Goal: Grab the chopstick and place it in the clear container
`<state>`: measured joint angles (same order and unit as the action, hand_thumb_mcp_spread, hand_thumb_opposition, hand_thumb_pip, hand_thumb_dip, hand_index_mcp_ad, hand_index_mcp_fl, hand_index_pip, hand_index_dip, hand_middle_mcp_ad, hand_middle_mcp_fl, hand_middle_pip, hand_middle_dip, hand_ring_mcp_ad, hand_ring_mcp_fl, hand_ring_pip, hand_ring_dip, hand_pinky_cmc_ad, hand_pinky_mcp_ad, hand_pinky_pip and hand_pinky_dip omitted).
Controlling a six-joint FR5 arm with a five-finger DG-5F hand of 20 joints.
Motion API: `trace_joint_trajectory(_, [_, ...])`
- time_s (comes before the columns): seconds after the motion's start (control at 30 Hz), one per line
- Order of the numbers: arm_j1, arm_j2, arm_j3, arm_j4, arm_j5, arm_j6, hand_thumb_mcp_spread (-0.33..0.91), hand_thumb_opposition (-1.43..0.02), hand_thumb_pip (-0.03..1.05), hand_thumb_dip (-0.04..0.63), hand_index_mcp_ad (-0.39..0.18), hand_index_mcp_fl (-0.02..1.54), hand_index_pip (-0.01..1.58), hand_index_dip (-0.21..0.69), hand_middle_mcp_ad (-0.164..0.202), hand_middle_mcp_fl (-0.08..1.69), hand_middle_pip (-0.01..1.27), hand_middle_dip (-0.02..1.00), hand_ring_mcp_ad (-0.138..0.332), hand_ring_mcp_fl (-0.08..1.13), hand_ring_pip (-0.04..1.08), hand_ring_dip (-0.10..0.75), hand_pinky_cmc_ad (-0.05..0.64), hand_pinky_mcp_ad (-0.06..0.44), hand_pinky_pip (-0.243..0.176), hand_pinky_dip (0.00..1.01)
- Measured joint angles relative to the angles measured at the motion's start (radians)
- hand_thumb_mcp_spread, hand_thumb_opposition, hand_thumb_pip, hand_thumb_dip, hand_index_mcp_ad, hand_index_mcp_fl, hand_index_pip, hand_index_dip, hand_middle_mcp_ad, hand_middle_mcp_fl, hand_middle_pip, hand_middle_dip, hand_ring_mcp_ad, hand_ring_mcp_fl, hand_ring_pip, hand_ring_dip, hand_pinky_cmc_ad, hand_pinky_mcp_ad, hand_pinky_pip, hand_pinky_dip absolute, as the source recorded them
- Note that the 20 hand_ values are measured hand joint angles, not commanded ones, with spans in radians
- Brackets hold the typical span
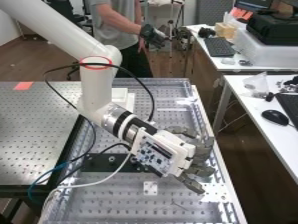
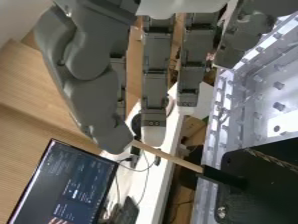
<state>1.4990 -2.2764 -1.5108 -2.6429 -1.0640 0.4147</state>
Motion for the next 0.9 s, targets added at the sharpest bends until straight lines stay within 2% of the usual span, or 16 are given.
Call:
trace_joint_trajectory(0.3, [0.003,-0.007,0.010,-0.005,0.004,0.005,0.60,-0.91,0.57,0.307,-0.265,0.55,1.05,0.093,-0.028,0.77,0.52,0.73,0.068,0.52,0.10,0.494,0.295,0.202,-0.051,0.18])
trace_joint_trajectory(0.53, [0.003,-0.008,0.016,-0.011,0.004,0.009,0.61,-0.94,0.55,0.307,-0.267,0.63,1.13,0.093,-0.026,0.78,0.52,0.73,0.066,0.53,0.10,0.494,0.295,0.202,-0.051,0.18])
trace_joint_trajectory(0.73, [0.003,-0.010,0.014,-0.019,-0.003,0.018,0.61,-0.94,0.56,0.307,-0.265,0.62,1.06,0.093,-0.026,0.80,0.51,0.73,0.066,0.54,0.10,0.494,0.295,0.202,-0.049,0.18])
trace_joint_trajectory(0.9, [0.002,-0.011,0.008,-0.019,-0.009,0.026,0.60,-0.93,0.60,0.307,-0.267,0.54,1.01,0.101,-0.030,0.78,0.48,0.72,0.070,0.53,0.10,0.494,0.295,0.202,-0.049,0.18])
